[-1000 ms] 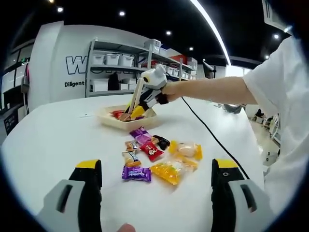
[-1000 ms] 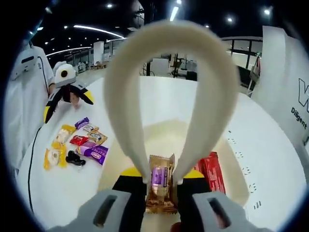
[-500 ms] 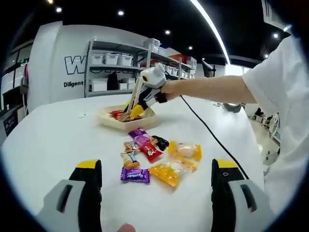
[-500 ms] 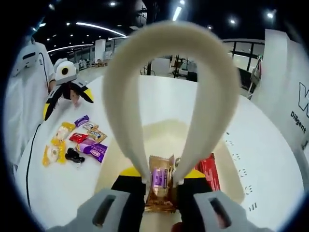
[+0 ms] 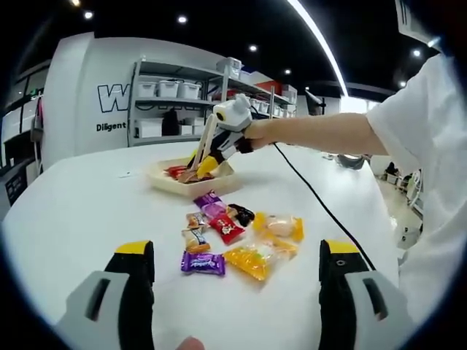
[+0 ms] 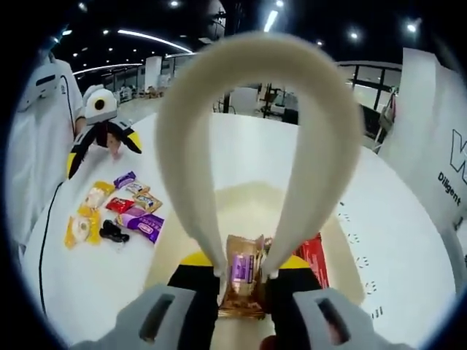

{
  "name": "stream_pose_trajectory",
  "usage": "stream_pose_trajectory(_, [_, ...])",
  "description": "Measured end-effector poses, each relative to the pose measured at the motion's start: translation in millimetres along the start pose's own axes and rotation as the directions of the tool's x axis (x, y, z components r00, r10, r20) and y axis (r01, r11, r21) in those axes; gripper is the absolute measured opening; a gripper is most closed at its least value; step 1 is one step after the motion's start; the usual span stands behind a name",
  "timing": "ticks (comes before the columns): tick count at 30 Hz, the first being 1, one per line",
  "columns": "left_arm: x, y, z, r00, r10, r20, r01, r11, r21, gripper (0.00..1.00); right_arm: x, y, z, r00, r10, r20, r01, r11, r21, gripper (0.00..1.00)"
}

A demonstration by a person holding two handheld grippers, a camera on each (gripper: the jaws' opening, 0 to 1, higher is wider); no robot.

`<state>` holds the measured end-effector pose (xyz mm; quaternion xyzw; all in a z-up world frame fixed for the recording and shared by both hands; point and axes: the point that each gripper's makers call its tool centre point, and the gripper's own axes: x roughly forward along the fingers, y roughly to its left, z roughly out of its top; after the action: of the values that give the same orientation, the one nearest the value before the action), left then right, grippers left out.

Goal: Place the target food into the container with the food tongs after gripping and lifting it, then release it inside without dropping or visibly crushing the food.

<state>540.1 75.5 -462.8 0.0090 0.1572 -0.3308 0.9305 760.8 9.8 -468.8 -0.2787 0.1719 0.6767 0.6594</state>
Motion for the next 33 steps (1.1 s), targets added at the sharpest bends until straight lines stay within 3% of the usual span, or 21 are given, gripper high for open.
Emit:
stream_pose_trajectory(12, [0.2,-3.0,1.2,1.0,-0.003,0.008,0.003,1.0,0.0,0.91,-14.6,6.1,17.1,0.999,-0.009,0.037,0.009,1.0,0.002,0.21])
stream_pose_trajectory(33, [-3.9,-12.0,2.8,1.0,-0.012,0.021,0.012,1.0,0.006,0.91,-13.1,89.9,42.7,0.987,0.128,0.095,-0.121,0.99,-0.077,0.2])
